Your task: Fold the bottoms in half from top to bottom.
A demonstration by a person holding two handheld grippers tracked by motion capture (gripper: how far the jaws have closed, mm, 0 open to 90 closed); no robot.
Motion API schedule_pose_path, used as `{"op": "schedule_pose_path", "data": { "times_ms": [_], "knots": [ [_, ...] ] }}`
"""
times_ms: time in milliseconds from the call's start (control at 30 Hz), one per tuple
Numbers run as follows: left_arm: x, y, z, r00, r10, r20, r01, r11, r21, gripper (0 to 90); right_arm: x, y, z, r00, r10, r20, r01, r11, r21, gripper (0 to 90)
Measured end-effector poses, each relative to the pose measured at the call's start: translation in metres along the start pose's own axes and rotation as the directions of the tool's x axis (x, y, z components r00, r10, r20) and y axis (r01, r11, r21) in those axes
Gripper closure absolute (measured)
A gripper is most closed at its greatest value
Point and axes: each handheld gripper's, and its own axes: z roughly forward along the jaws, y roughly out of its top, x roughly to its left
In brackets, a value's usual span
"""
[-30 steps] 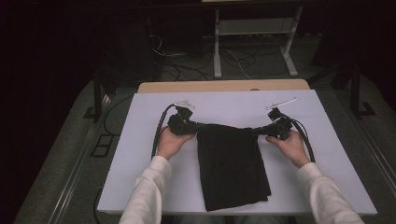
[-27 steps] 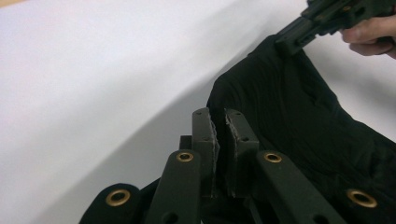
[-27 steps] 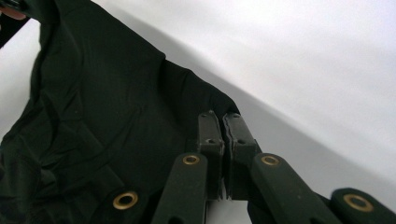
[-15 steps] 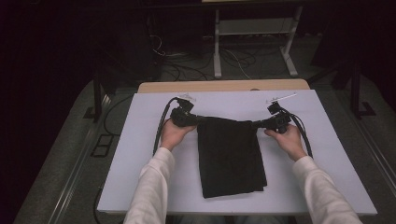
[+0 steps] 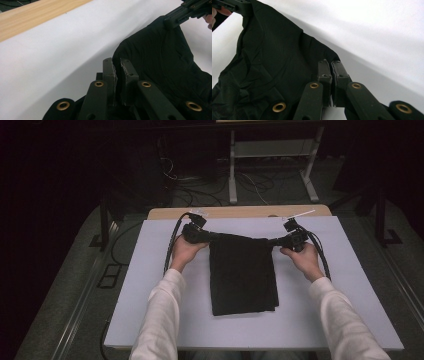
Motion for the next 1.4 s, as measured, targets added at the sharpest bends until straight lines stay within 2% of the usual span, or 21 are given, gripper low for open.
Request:
{"op": "schedule_pose_path", "data": {
  "times_ms": [233,367,467,533,667,767,833,967,1067,1133,1200,1233,1300,1367,1400],
  "knots": [
    [0.01,-0.002,0.007,0.9997,-0.021,-0.011,0.021,0.9996,-0.017,82.7,-0.005,0.006,0.008,0.9998,0.014,0.015,-0.014,1.0,-0.015,86.0],
    [0.015,-0.004,0.011,0.9981,-0.062,-0.005,0.062,0.9974,-0.036,82.6,-0.008,0.009,0.012,0.9989,0.038,0.027,-0.038,0.999,-0.025,86.0],
    [0.014,-0.004,0.013,0.9984,-0.055,-0.012,0.054,0.9978,-0.039,82.3,-0.01,0.008,0.015,0.9985,0.043,0.034,-0.042,0.999,-0.021,86.0],
    [0.015,-0.005,0.015,0.998,-0.061,-0.017,0.06,0.9976,-0.033,81.7,-0.011,0.007,0.017,0.998,0.055,0.029,-0.055,0.998,-0.02,85.9],
    [0.016,-0.008,0.019,0.9973,-0.071,-0.02,0.071,0.9975,-0.009,80.9,-0.013,0.005,0.018,0.9983,0.048,-0.033,-0.049,0.998,-0.027,83.8],
    [0.016,-0.012,0.02,0.9955,-0.09,-0.032,0.089,0.9957,-0.026,76.4,-0.012,0.006,0.016,0.9978,0.039,-0.053,-0.041,0.999,-0.031,80.5],
    [0.015,-0.013,0.02,0.9956,-0.09,-0.026,0.09,0.9954,-0.033,73.2,-0.011,0.005,0.014,0.9982,0.031,-0.052,-0.033,0.999,-0.035,75.4],
    [0.012,-0.016,0.017,0.9954,-0.095,-0.009,0.095,0.9945,-0.045,57.4,-0.008,0.004,0.009,0.9999,0.003,-0.013,-0.003,0.999,-0.046,63.2],
    [0.01,-0.019,0.012,0.9946,-0.104,-0.003,0.103,0.9922,-0.069,44.3,-0.009,0.002,0.008,1.0,0.002,0.004,-0.002,0.999,-0.045,47.7],
    [0.009,-0.02,0.009,0.9953,-0.097,0.001,0.096,0.9918,-0.084,36.6,-0.008,0.0,0.009,0.9997,-0.002,0.023,0.003,1.0,-0.021,37.7],
    [0.008,-0.023,0.005,0.9963,-0.085,-0.018,0.082,0.9899,-0.115,27.6,-0.006,-0.002,0.009,0.9983,-0.011,0.057,0.011,1.0,-0.012,23.9],
    [0.007,-0.024,0.003,0.996,-0.083,-0.033,0.078,0.9889,-0.127,21.5,-0.006,-0.003,0.009,0.9979,-0.014,0.063,0.014,1.0,-0.007,19.9],
    [0.006,-0.025,0.0,0.9945,-0.096,-0.043,0.09,0.9873,-0.131,9.2,-0.005,-0.005,0.007,0.997,-0.018,0.075,0.019,1.0,-0.006,11.8],
    [0.006,-0.026,-0.003,0.9939,-0.095,-0.056,0.087,0.988,-0.128,2.0,-0.004,-0.008,0.004,0.9962,-0.029,0.082,0.03,1.0,-0.006,1.2],
    [0.005,-0.027,-0.005,0.9936,-0.096,-0.059,0.088,0.9879,-0.128,0.3,-0.004,-0.009,0.003,0.9959,-0.032,0.084,0.032,0.999,0.001,0.0]
  ]
}}
